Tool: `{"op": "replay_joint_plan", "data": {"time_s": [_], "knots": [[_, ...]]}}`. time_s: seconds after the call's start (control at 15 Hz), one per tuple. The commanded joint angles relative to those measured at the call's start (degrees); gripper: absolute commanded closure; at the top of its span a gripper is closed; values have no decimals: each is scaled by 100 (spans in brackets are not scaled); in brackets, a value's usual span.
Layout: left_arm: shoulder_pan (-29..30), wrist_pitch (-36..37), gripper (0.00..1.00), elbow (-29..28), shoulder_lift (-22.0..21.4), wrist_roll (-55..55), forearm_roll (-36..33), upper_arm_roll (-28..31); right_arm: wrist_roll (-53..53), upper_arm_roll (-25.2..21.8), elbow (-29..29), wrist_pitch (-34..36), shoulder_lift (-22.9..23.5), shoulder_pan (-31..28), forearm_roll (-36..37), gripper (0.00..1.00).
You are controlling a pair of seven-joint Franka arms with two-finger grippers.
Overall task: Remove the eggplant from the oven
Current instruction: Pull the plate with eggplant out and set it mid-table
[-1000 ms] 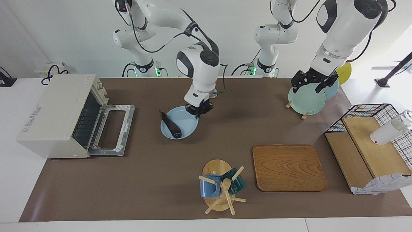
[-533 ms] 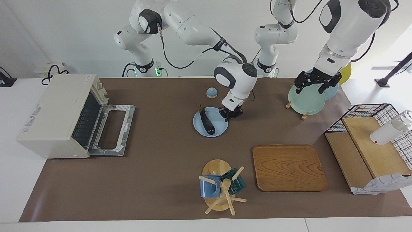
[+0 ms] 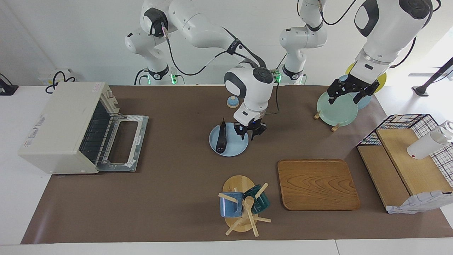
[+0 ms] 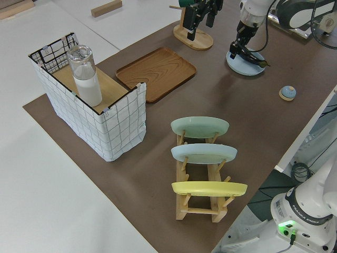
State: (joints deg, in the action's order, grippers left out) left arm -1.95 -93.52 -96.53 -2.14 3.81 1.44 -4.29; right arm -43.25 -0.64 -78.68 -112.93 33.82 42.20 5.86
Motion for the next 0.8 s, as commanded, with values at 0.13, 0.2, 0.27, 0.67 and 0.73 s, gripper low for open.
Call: {"op": "replay_joint_plan", "data": {"time_s": [0.13,0.2,0.27,0.67,0.73], "knots": [[-7,-183,0,-94,-32,-20,-74,-55,1546,-24,-488,1070,-866,-667,3,84],[-33,-201,0,-94,-14,-20,-57,-64,1687,-24,-742,1106,-1051,-939,12,97],[-68,-253,0,-103,3,-20,-48,-64,1941,-24,-1032,1107,-1192,-1194,73,100],[-910,-1026,0,-595,300,276,514,-72,2321,-24,-3018,335,-1887,-2091,1109,100],[-1191,-1228,0,-578,467,557,567,-72,2374,-24,-3221,212,-1932,-2241,1215,100]]}}
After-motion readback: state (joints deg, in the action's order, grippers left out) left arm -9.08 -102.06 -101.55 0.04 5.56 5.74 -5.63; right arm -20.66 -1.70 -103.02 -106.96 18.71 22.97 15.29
